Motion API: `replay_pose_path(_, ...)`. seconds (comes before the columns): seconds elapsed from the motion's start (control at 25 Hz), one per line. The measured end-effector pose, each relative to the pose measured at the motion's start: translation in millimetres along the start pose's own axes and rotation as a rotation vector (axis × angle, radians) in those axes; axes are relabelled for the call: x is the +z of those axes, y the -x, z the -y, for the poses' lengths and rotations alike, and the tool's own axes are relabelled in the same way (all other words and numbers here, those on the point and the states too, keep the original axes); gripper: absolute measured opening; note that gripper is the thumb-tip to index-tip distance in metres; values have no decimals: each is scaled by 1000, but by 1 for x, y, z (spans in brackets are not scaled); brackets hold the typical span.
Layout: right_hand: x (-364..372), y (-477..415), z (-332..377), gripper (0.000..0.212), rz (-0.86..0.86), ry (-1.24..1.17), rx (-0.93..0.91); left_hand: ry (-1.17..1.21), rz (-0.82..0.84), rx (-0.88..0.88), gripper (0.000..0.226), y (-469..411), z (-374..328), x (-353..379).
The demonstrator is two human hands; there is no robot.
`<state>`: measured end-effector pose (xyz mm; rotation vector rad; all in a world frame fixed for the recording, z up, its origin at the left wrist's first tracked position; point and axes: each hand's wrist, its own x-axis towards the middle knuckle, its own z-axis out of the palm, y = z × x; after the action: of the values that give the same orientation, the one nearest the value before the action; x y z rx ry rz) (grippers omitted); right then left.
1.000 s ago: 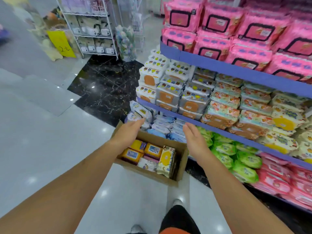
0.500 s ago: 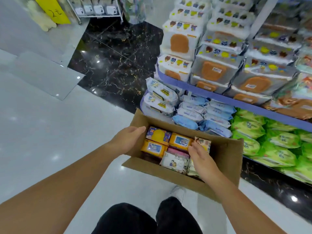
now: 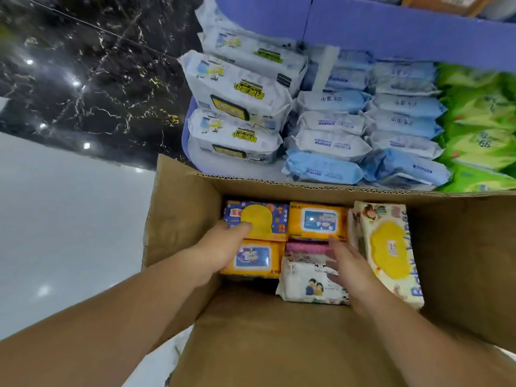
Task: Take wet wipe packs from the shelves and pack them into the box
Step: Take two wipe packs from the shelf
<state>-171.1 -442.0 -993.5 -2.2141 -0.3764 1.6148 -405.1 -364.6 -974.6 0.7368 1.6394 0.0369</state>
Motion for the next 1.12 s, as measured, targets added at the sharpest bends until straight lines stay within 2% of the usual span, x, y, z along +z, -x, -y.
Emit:
replay_pose_path(0.08,16,-26,-4,52,-14,-148,72,86,-93,-74,39,-39,10,12)
replay_pose_path(0.16,25,-45,-8,49,-35,-287,148,50,-168,-110,39,-70,15,26)
replay_pose_path(0.28,33,-73,-14,44,-50,-493,201,-176,-258,-141,70,-93,19,48)
replay_pose_path(0.32,33,-80,-13,45,-38,-557,215,-242,-267,-134,79,-92,21,51)
replay_pose_path(0.4,34,-89,-8,47,-16,-616,253,-342,-251,-37,76,-85,30,46)
replay_pose_path(0.52,33,-105,-5,27,6,-691,266,-426,-222,79,66,-82,35,38)
replay_pose_path(0.64,40,-113,-6,35,53,-790,233,-256,-277,69,65,-94,26,39)
replay_pose_path(0.76,41,-124,-15,35,44,-858,178,-248,-245,63,71,-100,27,42)
replay_pose_path(0.84,41,-128,-19,45,31,-913,141,-246,-223,72,72,-101,35,41)
replay_pose_path(0.96,45,-129,-22,59,-15,-978,82,-32,-226,29,79,-102,33,40)
replay_pose_path(1.04,43,-128,-22,50,-30,-1023,66,113,-217,-47,84,-103,24,40)
replay_pose_path(1.12,36,-124,-20,37,-18,-1078,46,198,-148,-126,106,-102,15,39)
